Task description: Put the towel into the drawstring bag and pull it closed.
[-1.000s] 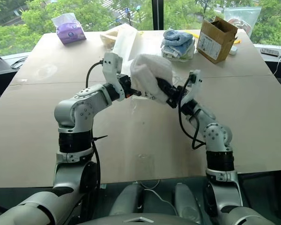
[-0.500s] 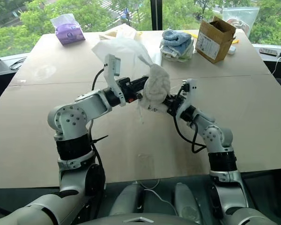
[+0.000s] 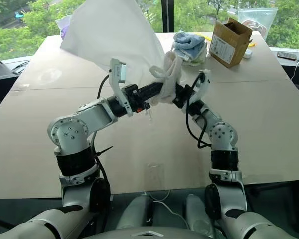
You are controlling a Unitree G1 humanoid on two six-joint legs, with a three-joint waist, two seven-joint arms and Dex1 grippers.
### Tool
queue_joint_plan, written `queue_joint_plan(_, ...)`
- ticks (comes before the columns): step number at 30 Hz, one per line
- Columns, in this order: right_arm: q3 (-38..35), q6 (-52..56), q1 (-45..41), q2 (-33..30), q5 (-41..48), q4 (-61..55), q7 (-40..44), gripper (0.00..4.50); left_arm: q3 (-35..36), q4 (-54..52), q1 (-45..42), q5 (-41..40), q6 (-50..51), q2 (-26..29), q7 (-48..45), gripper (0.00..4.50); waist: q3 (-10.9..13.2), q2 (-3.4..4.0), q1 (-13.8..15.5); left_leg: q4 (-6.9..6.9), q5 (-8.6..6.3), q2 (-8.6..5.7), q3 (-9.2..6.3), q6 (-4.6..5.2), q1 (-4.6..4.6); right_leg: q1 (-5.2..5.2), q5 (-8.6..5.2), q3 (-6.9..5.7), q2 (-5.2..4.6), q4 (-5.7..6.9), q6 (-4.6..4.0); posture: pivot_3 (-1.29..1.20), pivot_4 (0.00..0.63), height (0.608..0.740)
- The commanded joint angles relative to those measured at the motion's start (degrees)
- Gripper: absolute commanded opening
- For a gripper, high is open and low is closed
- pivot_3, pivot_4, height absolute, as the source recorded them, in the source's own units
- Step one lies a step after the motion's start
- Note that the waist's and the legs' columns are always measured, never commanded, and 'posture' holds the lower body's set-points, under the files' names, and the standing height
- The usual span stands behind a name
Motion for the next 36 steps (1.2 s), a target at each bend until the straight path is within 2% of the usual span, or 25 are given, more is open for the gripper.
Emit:
queue_joint_plan(1,-3.42,0.27,-4.14,1.33,9.38,-4.84,-0.47,0.03,-2.89,0.26,1.66,-1.41,2.13,0.02,0.8,0.0,0.0,0.0,-0.01,0.0,0.0,0.0,0.01,0.0,0.0,0.0,0.0,0.0,0.0,0.01,0.0,0.0,0.15,0.74)
queue_joint_plan(5,-3.89,-0.04,-3.86,1.41,10.18,-4.88,-2.6,0.03,-3.66,0.77,1.47,-2.08,1.27,0.43,1.16,0.0,0.0,0.01,-0.26,0.0,0.0,-0.01,0.06,0.0,0.07,0.0,0.0,0.06,0.02,0.08,0.0,0.0,0.15,0.74)
queue_joint_plan(8,1.24,-1.78,-1.94,-0.57,1.06,-5.39,-3.78,0.03,-3.96,2.0,0.11,-1.96,-0.14,0.89,0.59,0.0,0.0,0.02,-0.5,0.0,0.0,-0.01,0.08,0.0,0.09,-0.02,0.0,0.08,0.04,0.14,0.0,0.0,0.15,0.74)
queue_joint_plan(10,2.55,-1.47,0.33,-1.29,-0.83,-7.05,-4.49,0.03,-4.19,3.31,-1.52,-0.86,-2.26,1.64,0.02,0.0,0.0,0.01,-0.49,0.0,0.0,-0.01,0.14,0.0,0.1,-0.02,0.0,0.13,0.04,0.16,0.0,0.0,0.15,0.74)
queue_joint_plan(13,2.16,-0.19,6.42,-3.33,-0.29,-11.6,-4.5,0.03,-3.25,7.03,-4.68,1.02,-6.13,2.97,0.16,0.0,0.0,0.01,-0.07,0.01,0.0,-0.01,0.1,-0.01,0.1,-0.01,0.0,0.1,0.05,0.16,0.0,0.0,0.15,0.74)
queue_joint_plan(19,-0.79,3.51,18.86,-12.17,3.8,-21.83,-2.26,0.03,-1.27,14.47,-7.97,2.39,-9.91,5.88,-0.37,0.0,0.02,0.04,0.84,0.0,0.0,-0.03,0.14,0.0,0.08,-0.01,0.0,0.13,0.01,0.1,0.0,0.0,0.15,0.74)
queue_joint_plan(23,-2.31,4.64,21.53,-16.52,7.1,-26.09,-2.52,0.03,-7.32,16.0,-6.32,5.81,-11.03,9.16,-4.92,0.0,0.04,0.06,0.74,0.0,0.0,-0.02,0.19,0.0,0.11,-0.02,0.0,0.2,0.1,0.11,0.0,0.0,0.15,0.74)
queue_joint_plan(28,-2.44,5.94,23.73,-21.02,9.35,-29.17,-2.36,0.03,-9.25,18.21,-8.44,7.16,-14.77,9.43,-9.03,0.0,0.04,0.06,1.0,0.01,0.0,0.0,0.16,0.0,0.11,-0.01,-0.01,0.18,0.11,0.11,0.0,0.0,0.15,0.74)
queue_joint_plan(30,-1.58,7.84,24.85,-23.68,12.3,-31.96,-0.74,0.03,-13.65,18.33,-8.57,11.16,-18.26,11.53,-12.09,0.0,0.04,0.06,1.0,0.01,0.0,0.0,0.17,0.0,0.09,0.0,-0.01,0.18,0.09,0.09,0.0,0.0,0.15,0.74)
queue_joint_plan(33,-1.15,8.89,22.82,-24.42,15.12,-32.34,-2.28,0.03,-18.08,17.68,-8.2,14.61,-22.16,13.67,-16.53,0.0,0.07,0.1,0.86,0.0,0.0,0.0,0.2,0.0,0.09,0.0,-0.01,0.22,0.1,0.07,0.0,0.0,0.15,0.74)
queue_joint_plan(36,2.31,10.49,20.04,-24.98,12.02,-29.54,-6.23,0.03,-21.3,17.11,-8.03,17.44,-25.77,15.59,-20.67,0.0,0.07,0.12,0.82,-0.01,0.0,-0.01,0.25,0.01,0.14,0.0,-0.01,0.29,0.14,0.08,0.0,0.0,0.15,0.74)
